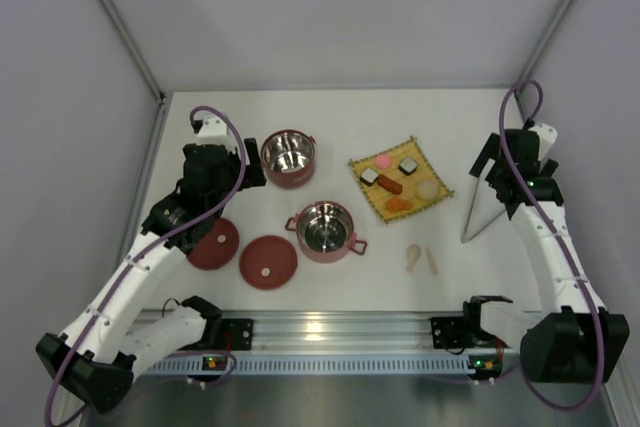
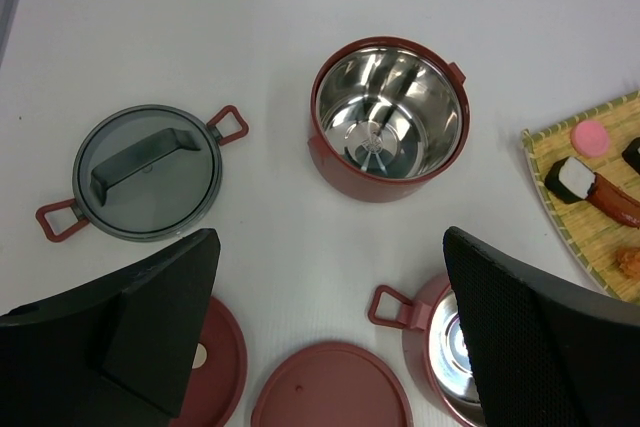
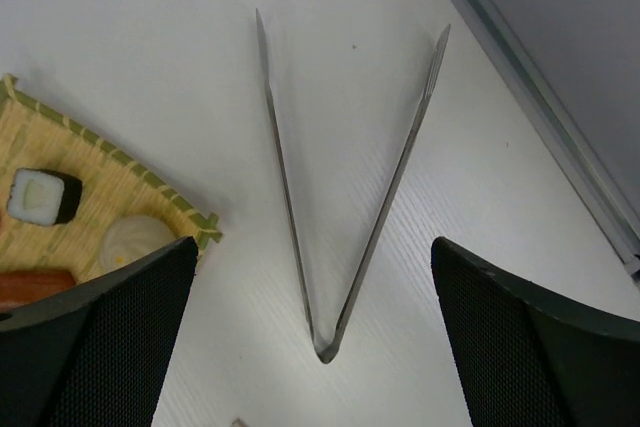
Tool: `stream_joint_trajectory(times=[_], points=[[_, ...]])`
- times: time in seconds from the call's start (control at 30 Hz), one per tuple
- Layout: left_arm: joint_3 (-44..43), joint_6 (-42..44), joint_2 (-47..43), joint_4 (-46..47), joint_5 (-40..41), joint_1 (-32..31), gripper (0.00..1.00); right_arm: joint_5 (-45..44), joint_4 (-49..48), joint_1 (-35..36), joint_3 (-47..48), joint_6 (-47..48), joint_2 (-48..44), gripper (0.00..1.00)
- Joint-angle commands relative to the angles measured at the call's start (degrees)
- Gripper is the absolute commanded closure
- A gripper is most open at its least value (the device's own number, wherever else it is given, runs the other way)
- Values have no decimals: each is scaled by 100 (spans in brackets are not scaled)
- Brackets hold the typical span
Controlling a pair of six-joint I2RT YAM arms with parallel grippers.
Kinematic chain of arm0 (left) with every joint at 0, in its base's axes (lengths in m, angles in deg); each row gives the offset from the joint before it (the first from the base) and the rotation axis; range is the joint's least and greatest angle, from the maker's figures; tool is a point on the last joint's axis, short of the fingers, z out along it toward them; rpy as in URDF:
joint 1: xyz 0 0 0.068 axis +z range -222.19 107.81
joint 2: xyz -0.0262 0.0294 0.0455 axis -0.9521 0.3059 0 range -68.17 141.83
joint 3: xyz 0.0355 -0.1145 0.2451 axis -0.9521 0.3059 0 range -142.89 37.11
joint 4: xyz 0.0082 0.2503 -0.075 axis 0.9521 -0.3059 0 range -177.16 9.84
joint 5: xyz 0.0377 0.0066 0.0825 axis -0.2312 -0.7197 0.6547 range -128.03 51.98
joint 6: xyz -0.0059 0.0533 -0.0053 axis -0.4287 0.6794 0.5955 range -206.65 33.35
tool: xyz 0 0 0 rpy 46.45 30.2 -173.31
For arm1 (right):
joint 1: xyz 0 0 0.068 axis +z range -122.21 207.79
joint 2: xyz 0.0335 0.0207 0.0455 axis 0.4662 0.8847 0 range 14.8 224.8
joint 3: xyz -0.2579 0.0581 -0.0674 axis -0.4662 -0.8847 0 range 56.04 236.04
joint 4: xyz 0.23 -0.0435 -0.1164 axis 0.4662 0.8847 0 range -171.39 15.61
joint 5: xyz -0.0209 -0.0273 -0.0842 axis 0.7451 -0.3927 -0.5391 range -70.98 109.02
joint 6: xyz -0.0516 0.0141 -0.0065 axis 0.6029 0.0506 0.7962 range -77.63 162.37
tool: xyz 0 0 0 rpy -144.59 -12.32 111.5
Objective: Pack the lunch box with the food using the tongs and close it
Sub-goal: Pick up the clamp at the center of the board.
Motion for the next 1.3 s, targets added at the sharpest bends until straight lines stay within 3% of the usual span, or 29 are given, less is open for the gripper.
stream_joint_trajectory(times=[0.0, 0.6, 1.27], points=[[-172, -39, -1, 79, -42, 8, 1, 221, -113, -160, -169, -326, 340, 0], [-164, -13, -1, 105, -24, -1, 1, 608, -912, -450, -749, -1038, 1614, 0], [-155, -4, 34, 97, 20, -1, 1, 599, -1369, -635, -1189, -1284, 2089, 1]])
